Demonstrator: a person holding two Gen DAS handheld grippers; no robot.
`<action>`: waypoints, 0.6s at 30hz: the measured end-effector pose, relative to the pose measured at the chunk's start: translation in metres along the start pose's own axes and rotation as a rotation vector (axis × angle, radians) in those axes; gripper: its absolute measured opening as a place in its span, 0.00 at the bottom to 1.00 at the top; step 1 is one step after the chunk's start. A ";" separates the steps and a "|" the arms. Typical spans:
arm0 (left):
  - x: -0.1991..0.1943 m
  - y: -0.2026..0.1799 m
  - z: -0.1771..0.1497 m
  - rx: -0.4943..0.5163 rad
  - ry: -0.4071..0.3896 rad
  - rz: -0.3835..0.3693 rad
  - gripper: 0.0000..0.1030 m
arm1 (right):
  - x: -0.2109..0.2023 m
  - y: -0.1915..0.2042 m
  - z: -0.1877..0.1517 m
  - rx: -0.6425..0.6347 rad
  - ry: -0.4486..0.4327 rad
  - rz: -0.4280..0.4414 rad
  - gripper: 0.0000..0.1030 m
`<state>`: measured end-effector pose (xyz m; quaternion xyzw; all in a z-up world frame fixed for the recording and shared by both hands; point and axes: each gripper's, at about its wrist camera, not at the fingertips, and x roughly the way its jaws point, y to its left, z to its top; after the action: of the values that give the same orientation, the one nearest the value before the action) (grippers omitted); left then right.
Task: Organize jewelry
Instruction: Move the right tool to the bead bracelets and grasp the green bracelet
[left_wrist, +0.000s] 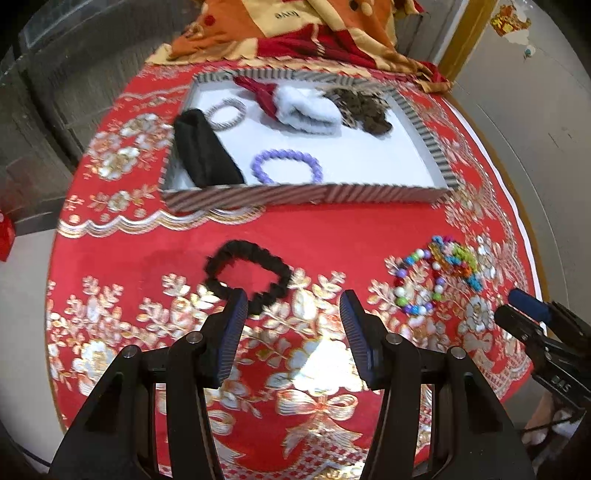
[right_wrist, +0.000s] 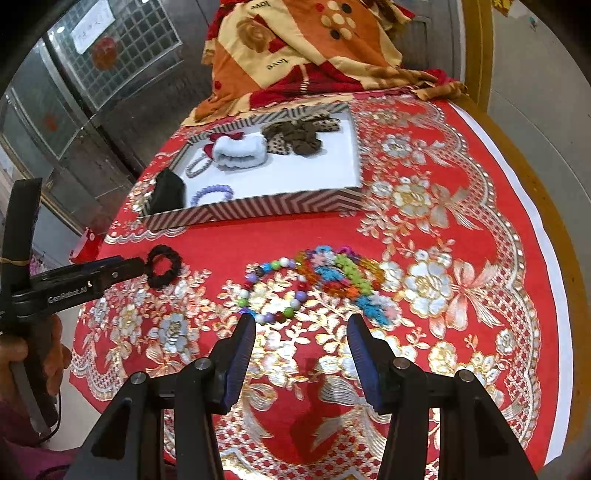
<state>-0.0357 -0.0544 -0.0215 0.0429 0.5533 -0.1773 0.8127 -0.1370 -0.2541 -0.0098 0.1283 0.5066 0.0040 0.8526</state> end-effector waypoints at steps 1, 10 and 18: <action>0.002 -0.004 -0.001 0.010 0.007 -0.009 0.50 | 0.003 -0.003 0.000 0.000 0.002 -0.010 0.48; 0.015 -0.023 -0.002 0.053 0.055 -0.031 0.50 | 0.033 -0.023 0.011 -0.026 0.018 -0.035 0.33; 0.025 -0.031 0.005 0.037 0.081 -0.088 0.50 | 0.056 -0.034 0.026 -0.051 0.043 -0.031 0.24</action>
<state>-0.0333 -0.0911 -0.0389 0.0409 0.5836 -0.2211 0.7803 -0.0919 -0.2849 -0.0537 0.0986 0.5263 0.0067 0.8445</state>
